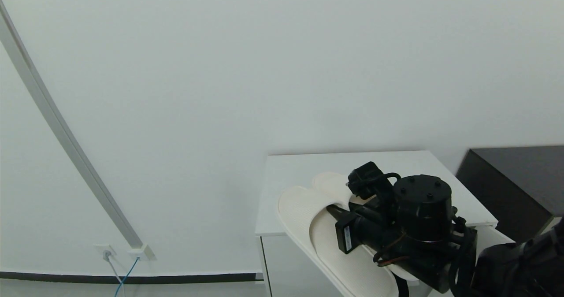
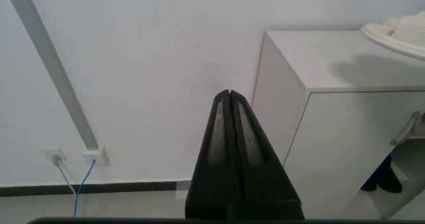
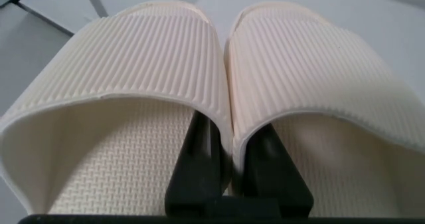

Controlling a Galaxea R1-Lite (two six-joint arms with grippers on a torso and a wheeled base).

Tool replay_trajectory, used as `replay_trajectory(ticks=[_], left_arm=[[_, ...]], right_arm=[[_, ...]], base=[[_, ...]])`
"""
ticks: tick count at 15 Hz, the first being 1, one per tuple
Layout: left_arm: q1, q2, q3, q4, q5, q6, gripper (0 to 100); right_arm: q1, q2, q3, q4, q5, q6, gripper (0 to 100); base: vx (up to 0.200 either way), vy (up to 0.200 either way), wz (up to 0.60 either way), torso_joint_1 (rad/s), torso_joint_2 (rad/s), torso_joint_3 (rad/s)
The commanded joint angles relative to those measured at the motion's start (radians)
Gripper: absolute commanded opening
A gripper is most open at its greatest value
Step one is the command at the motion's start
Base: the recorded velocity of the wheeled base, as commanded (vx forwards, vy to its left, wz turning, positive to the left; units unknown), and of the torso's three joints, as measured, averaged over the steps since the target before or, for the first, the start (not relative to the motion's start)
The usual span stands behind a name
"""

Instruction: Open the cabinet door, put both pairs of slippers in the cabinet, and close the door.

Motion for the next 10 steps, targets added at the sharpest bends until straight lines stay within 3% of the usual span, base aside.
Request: replay_trajectory(ticks=[1,7,10], left_arm=[[0.001,0.001,0.000,0.000,0.000,0.000,0],[0.001,0.001,0.000,0.000,0.000,0.000,0],[0.001,0.001,0.000,0.000,0.000,0.000,0]], right_arm=[[0.001,-0.006,0.038,-0.034,0.003,-0.026,0],[0.001,-0.002,0.044,-0.045,0.003,-0.029,0],[0.001,-0.002,0.045,-0.045,0.003,-0.029,0]], base=[[0.000,0.000,0.00,0.000,0.00,0.000],[0.000,0.000,0.00,0.000,0.00,0.000],[-0.200,0.000,0.00,0.004,0.00,0.001]])
